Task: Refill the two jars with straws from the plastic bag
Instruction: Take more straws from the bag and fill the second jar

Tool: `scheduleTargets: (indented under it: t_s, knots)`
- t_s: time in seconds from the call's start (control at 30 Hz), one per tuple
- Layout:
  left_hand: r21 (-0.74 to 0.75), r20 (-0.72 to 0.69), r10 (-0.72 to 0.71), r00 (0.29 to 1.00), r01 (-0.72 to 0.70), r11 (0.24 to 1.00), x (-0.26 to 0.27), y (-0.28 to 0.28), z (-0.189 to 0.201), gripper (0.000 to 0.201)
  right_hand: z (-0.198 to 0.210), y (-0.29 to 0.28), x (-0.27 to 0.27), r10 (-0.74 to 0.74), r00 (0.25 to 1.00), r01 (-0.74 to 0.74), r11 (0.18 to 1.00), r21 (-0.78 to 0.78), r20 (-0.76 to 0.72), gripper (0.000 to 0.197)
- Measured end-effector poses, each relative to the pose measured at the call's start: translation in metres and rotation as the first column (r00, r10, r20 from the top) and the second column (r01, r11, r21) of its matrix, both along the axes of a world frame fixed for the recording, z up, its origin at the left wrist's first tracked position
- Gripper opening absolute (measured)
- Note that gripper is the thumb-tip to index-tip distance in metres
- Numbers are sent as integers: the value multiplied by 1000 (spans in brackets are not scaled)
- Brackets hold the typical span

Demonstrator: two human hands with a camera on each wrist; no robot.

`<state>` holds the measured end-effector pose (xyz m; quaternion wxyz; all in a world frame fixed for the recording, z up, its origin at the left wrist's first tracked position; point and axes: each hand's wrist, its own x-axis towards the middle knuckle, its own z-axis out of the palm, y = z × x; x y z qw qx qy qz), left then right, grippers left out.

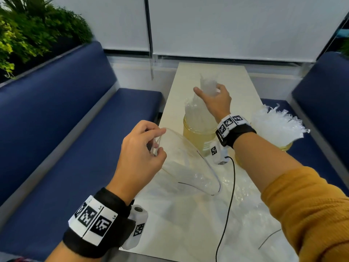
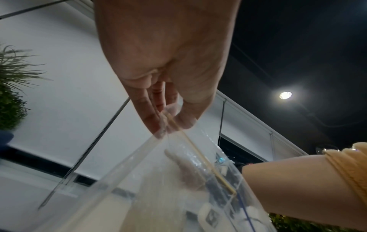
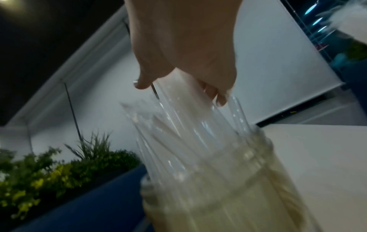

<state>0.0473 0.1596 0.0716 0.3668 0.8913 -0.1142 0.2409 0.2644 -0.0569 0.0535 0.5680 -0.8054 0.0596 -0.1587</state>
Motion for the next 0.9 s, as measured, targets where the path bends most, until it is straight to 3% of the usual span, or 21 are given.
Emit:
scheduleTargets:
  t_s: [0.1, 0.2, 0.23, 0.3, 0.33, 0.4, 0.47, 0.57, 0.6, 0.63, 0.67, 0.73, 0.77, 0.8, 0.83, 0.9]
  knots:
    - [-5, 18, 6, 1000, -6, 1000, 2, -1, 2, 37, 18, -2, 0, 16, 989, -6, 998, -66, 150, 94]
    - [-18, 28, -1, 1000, 1, 1000, 3, -2, 4, 37, 22, -4, 9, 202, 901, -45, 924, -381, 385, 68]
    - [-16, 28, 1, 1000, -1, 1000, 3, -3, 4, 37, 19, -4, 13, 312, 884, -87, 842, -532, 348, 57]
    - [-9, 22, 3, 1000, -3, 1000, 4, -4, 3, 37, 7, -5, 15, 421, 903, -201, 597, -777, 90, 46]
    - [-8, 18, 4, 1000, -4, 1000, 4, -4, 3, 37, 1, -5, 13, 407, 912, -267, 489, -830, -53, 45]
    - [-12, 11, 4, 1000, -4, 1000, 5, -4, 4, 37, -8, -6, 4, 345, 921, -317, 384, -867, -183, 45]
    - [-10, 2, -1, 1000, 1, 1000, 7, -5, 6, 38, -3, -6, -7, 288, 945, -275, 449, -850, -154, 48]
    - [27, -54, 4, 999, -3, 1000, 15, -6, 10, 47, 31, 3, -35, 257, 956, -99, 731, -675, 139, 47]
    - [54, -86, 20, 996, -16, 998, 19, -7, 11, 52, 47, 6, -49, 303, 939, -174, 823, -541, 160, 45]
    - [86, -117, 40, 992, -30, 996, 23, -8, 11, 56, 63, 8, -64, 384, 918, -314, 858, -406, 101, 44]
    - [115, -141, 55, 989, -39, 993, 27, -10, 12, 60, 77, 11, -80, 481, 876, -463, 824, -326, -29, 43]
    - [152, -163, 53, 985, -28, 988, 31, -14, 12, 65, 90, 18, -108, 608, 681, -721, 655, -227, -408, 38]
    - [166, -170, 43, 984, -14, 986, 32, -16, 11, 66, 86, 22, -119, 604, 562, -801, 568, -189, -566, 35]
    - [179, -178, 32, 983, 0, 984, 31, -19, 10, 68, 77, 26, -128, 561, 491, -847, 485, -216, -667, 33]
    - [187, -184, 20, 983, 16, 982, 30, -21, 8, 69, 64, 31, -134, 498, 478, -868, 393, -303, -724, 33]
    - [186, -181, -15, 983, 49, 981, 27, -25, 2, 69, 32, 41, -144, 344, 586, -810, 228, -540, -734, 39]
